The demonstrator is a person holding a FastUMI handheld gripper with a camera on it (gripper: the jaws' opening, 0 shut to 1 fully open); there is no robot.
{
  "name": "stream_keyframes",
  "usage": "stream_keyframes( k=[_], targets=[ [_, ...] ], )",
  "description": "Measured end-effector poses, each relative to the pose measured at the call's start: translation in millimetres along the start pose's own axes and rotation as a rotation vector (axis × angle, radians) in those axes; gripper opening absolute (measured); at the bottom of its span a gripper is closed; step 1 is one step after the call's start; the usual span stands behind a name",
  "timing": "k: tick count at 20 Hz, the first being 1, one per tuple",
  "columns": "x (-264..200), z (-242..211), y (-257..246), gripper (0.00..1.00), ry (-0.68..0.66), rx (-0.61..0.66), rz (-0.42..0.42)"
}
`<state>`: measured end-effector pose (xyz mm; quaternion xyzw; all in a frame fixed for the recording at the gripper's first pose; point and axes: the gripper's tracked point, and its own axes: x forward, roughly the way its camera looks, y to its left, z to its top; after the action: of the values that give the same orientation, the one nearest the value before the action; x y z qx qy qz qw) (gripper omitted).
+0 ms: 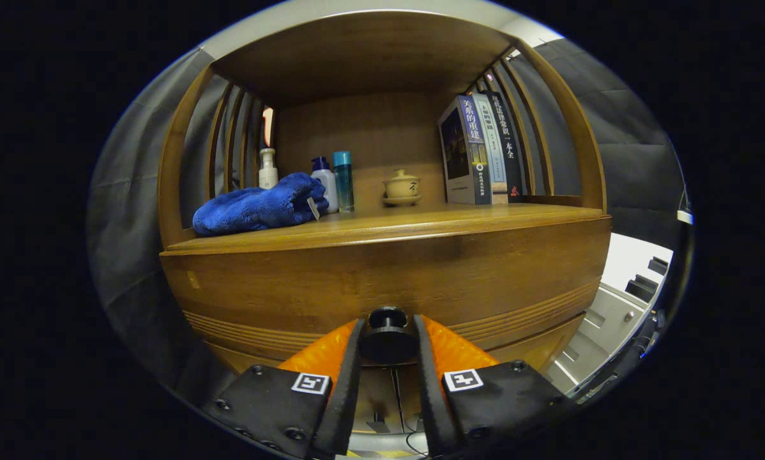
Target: Pull open the drawer, take out the items inside it, and place them on the countertop above the cabinet.
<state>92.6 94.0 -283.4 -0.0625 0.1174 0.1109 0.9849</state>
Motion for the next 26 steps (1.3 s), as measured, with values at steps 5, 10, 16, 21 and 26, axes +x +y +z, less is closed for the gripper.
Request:
stream_keyframes(
  k=[5,10,16,21,26],
  targets=[
    [-0.7,-2.4,-1.1,0.38,-0.001,0.015,-0.037],
    [-19.3,-5.6,0.0,0.38,0.008,0.01,-0.027],
    [-49.7,-10.7,-0.9,0.38,0.025,0.007,-0.014],
    [-77.9,-15.8,-3.7,0.38,0.042,0.0,-0.008],
    [-100.7,-20.6,-5.7,0.38,0.062,-0.009,0.001]
  ],
)
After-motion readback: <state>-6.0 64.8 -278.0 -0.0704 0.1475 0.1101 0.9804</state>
